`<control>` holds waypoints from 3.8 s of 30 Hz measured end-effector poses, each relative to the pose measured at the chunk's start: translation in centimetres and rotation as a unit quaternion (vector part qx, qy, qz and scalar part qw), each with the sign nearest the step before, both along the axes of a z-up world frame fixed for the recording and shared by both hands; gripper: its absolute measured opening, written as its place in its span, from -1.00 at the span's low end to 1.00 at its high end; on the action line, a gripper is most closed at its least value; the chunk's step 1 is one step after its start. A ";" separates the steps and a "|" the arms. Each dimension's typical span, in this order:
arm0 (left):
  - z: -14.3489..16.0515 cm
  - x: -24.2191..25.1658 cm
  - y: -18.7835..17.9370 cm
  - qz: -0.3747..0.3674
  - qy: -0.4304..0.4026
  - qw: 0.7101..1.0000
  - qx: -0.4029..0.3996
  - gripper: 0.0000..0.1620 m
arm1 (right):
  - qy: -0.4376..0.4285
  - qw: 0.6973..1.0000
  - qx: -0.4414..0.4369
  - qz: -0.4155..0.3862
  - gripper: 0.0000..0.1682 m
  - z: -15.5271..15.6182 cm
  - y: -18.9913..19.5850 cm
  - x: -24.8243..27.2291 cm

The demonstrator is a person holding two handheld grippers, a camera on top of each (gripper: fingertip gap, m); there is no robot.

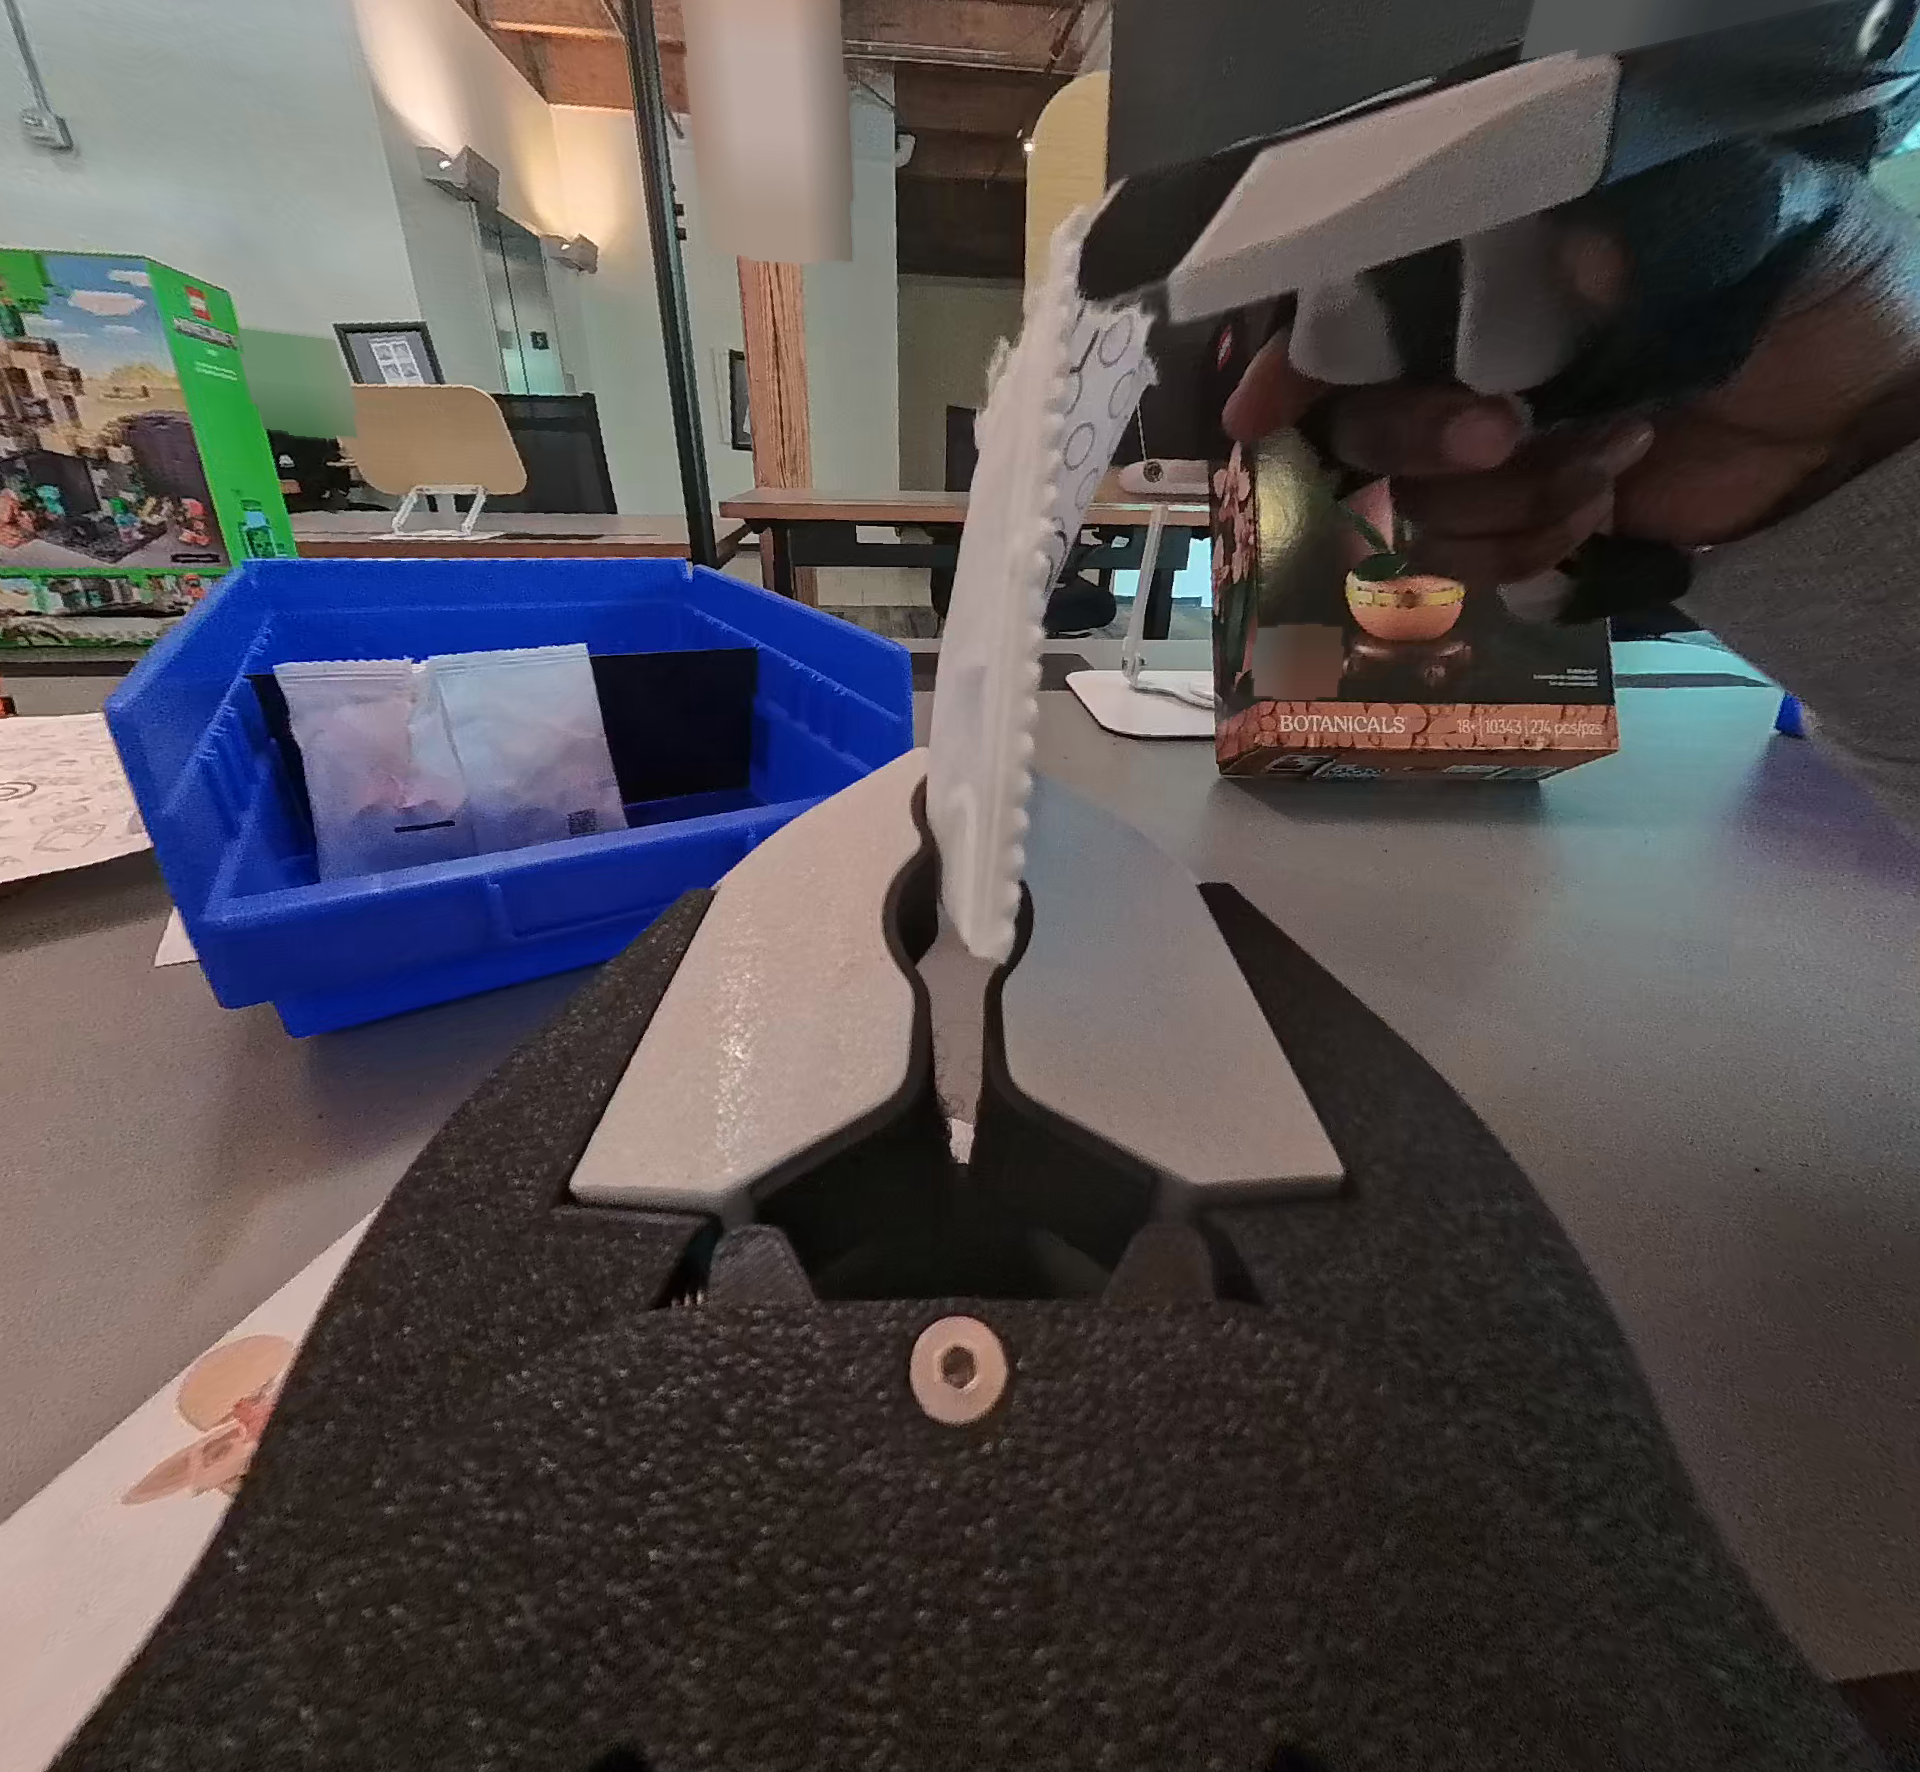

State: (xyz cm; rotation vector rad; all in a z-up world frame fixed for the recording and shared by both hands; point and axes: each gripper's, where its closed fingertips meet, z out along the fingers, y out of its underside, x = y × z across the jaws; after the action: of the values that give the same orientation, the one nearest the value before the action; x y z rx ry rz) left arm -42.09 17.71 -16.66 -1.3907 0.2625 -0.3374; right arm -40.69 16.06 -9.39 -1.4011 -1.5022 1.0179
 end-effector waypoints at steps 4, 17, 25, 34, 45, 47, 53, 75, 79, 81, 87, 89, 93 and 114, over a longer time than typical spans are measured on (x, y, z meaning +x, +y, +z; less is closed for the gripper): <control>0.1 -0.5 0.0 0.011 -0.004 1.000 -0.001 -0.98 | -0.001 0.999 0.007 -0.036 -0.69 -1.5 2.0 2.3; 0.0 -0.4 0.1 0.011 -0.002 1.000 -0.002 -0.98 | -0.207 0.970 -0.055 -0.116 -0.90 -18.7 5.3 5.8; -0.1 -0.4 0.1 0.009 -0.002 1.000 -0.005 -0.98 | -0.021 0.996 -0.053 -0.069 -0.91 -5.2 3.2 3.8; -0.1 0.2 0.1 0.001 0.003 1.000 -0.003 -0.98 | -0.039 0.999 0.023 -0.014 -0.74 -0.9 -0.2 -0.4; -0.1 0.3 0.1 -0.005 -0.005 1.000 -0.003 -0.98 | -0.024 0.999 0.044 -0.006 -0.50 -0.8 -0.3 0.1; 0.0 -0.1 0.1 0.000 -0.008 1.000 -0.003 -0.98 | 0.001 0.999 0.038 -0.023 -0.56 -0.2 0.9 1.5; 0.0 -0.4 0.0 0.003 -0.015 1.000 -0.002 -0.98 | -0.156 0.968 0.008 -0.198 -0.65 -12.5 10.4 9.6; 0.0 -0.2 -0.1 0.004 -0.010 1.000 -0.002 -0.98 | -0.175 0.957 -0.100 -0.207 -0.85 -18.8 10.3 9.0; -0.1 -0.2 0.0 0.004 -0.009 1.000 -0.003 -0.98 | -0.150 0.962 -0.109 -0.200 -0.99 -17.7 10.2 8.7; -0.1 -0.2 0.0 0.003 -0.009 1.000 -0.003 -0.98 | -0.149 0.963 -0.108 -0.197 -0.96 -17.1 10.1 8.8; 0.0 -0.2 0.0 0.003 -0.009 1.000 -0.003 -0.98 | -0.193 0.959 -0.092 -0.185 -0.77 -18.1 9.8 9.5; 0.0 -0.2 0.0 0.003 -0.009 1.000 -0.003 -0.98 | -0.207 0.957 -0.074 -0.190 -0.75 -18.4 10.0 10.2; -0.1 -0.1 -0.1 0.002 -0.008 1.000 -0.004 -0.98 | -0.208 0.958 -0.074 -0.185 -0.77 -18.8 10.1 10.2; -0.1 0.3 -0.1 -0.008 -0.006 1.000 -0.002 -0.98 | 0.004 1.000 -0.018 -0.020 -0.74 -0.9 0.9 0.1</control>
State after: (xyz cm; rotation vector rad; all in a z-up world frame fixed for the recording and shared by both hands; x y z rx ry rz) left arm -41.80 17.61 -16.72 -1.3906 0.2625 -0.3595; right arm -40.58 16.96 -10.33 -1.4448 -1.4519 1.0294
